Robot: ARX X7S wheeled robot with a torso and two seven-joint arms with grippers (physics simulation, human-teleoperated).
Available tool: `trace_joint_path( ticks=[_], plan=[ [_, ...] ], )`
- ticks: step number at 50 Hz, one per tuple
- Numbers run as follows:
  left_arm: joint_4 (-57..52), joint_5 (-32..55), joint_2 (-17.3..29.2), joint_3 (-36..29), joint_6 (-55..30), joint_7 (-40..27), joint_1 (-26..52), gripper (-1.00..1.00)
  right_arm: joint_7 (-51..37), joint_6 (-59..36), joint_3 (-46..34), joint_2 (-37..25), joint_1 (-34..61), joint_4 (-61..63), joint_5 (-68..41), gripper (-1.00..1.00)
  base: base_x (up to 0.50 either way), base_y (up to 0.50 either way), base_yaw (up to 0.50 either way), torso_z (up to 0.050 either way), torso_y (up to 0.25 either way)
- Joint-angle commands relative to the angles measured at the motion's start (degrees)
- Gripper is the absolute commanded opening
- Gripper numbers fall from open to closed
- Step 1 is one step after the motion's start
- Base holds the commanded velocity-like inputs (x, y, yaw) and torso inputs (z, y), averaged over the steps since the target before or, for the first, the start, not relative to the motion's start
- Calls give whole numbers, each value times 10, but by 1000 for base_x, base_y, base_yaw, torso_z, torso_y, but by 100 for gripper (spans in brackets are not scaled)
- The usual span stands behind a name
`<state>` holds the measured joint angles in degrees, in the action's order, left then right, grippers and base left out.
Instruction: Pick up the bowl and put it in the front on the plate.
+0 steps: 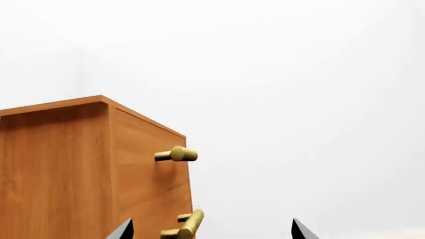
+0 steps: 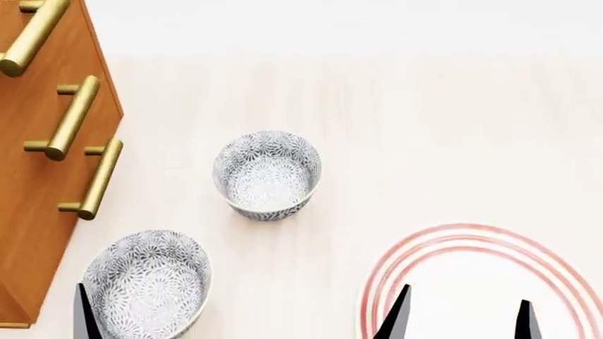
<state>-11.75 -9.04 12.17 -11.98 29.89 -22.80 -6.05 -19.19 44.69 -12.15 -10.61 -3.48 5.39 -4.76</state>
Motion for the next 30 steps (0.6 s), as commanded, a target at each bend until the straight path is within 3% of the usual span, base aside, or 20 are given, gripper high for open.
trace_joint_path(
  ticks=[1, 5, 13, 19, 25, 30],
  plan=[
    [1, 0, 3, -4, -2, -4, 0, 100, -4, -1, -4, -3, 0, 0, -1, 100, 0, 0, 0, 0, -250],
    [0, -5, 3, -4, -5, -7, 0, 100, -6, -3, -4, -4, -1, 3, 0, 100, 0, 0, 0, 0, -229],
    [-1, 2, 7, -5, 19, -13, -2, 100, -13, -20, 0, -6, 7, 13, 6, 100, 0, 0, 0, 0, -5],
    [-7, 3, 8, -6, 18, -16, -4, 100, -20, -95, 3, -15, 28, 76, -8, 100, 0, 0, 0, 0, 0],
    [-9, 8, 9, -8, 16, -17, -4, 100, -22, -273, 0, -33, 117, 136, -11, 100, 0, 0, 0, 0, 0],
    [-8, 12, 10, -11, 12, -17, -4, 100, -5, -521, -6, -42, 249, 137, -58, 100, 0, 0, 0, 0, 0]
  ],
)
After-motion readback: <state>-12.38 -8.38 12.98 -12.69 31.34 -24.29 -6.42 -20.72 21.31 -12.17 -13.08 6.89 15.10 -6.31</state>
